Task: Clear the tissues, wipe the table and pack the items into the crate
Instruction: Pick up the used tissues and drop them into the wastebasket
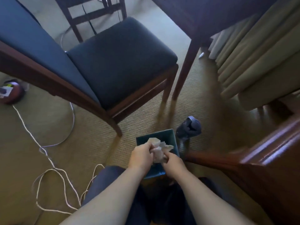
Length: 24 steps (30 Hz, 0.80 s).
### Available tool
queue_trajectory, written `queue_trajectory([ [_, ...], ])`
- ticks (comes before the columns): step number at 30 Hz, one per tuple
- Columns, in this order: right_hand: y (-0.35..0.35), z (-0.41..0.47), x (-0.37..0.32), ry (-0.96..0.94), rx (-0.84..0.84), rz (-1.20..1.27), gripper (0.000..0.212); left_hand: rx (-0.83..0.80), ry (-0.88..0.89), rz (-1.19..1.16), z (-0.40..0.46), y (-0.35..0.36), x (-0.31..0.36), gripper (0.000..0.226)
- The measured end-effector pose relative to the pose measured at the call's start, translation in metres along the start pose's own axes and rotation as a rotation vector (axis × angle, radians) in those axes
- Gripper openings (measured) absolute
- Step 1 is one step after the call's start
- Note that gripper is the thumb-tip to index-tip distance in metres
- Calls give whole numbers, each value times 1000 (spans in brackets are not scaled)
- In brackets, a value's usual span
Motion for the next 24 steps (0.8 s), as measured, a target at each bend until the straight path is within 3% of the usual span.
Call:
queue_trajectory([
  [2, -1, -2, 0, -22, -23, -5, 55, -108, -16, 32, 8, 19, -3, 30],
  [5, -27, -39, -20, -64, -1, 82, 56, -187, -51, 47, 0, 13, 4, 31],
  [13, -161, -243, -117, -278, 205, 286, 28, -128, 59, -122, -118, -144, 123, 12],
  [18, -275, -371, -132, -390, 542, 321, 25, -112, 236, -287, -197, -232, 212, 3],
  [24, -351, -442, -66, -255, 884, 317, 29, -192, 553, -171, -253, -246, 313, 7],
])
Point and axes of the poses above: each hand's wrist, its own z-axis towards the middle knuckle, its own y-axis out of the palm, x = y × z, the point moved 9 cm from there along z, towards the middle knuckle, and after that the axes turned 6 degrees about x, right-handed, at the moved point
